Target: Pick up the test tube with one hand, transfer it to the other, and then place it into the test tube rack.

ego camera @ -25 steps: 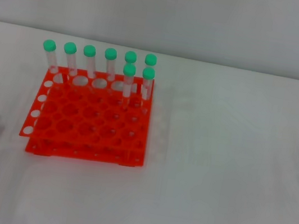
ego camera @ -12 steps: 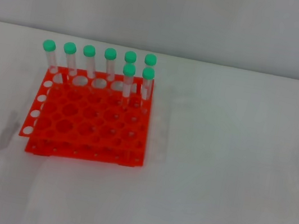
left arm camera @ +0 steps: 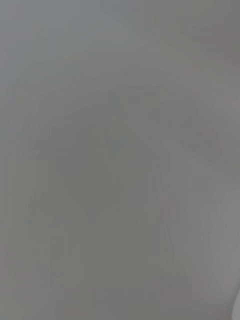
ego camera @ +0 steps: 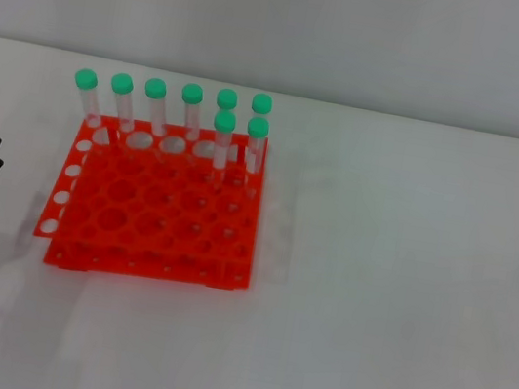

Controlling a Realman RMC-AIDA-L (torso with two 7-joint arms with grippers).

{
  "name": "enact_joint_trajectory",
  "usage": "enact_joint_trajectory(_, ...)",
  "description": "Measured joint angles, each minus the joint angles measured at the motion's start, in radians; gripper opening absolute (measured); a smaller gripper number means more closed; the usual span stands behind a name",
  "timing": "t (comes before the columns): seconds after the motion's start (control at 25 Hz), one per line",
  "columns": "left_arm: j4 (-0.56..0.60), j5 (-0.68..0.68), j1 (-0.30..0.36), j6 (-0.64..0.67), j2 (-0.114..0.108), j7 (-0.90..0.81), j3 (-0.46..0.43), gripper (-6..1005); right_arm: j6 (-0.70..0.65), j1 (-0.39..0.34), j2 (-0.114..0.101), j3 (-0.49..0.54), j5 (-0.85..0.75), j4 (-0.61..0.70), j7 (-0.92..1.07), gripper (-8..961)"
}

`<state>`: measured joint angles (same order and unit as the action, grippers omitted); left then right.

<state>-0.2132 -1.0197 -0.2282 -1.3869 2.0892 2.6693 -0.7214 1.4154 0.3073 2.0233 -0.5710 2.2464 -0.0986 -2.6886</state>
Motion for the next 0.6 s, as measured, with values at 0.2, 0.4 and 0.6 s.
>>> enact_joint_trajectory(0.2,0.000,0.000,-0.007,0.004,0.000,-0.001,0.001,879,-0.028,0.009,0.000,0.000,0.001,0.002,0.001,820)
enact_joint_trajectory(0.4,0.000,-0.002,-0.022,0.008,0.000,-0.006,0.002,879,-0.046,0.021,0.000,0.000,0.001,0.004,0.007,819)
enact_joint_trajectory(0.6,0.000,-0.006,-0.033,0.010,0.000,-0.008,0.002,879,-0.050,0.036,0.001,0.002,0.003,-0.001,0.011,818)
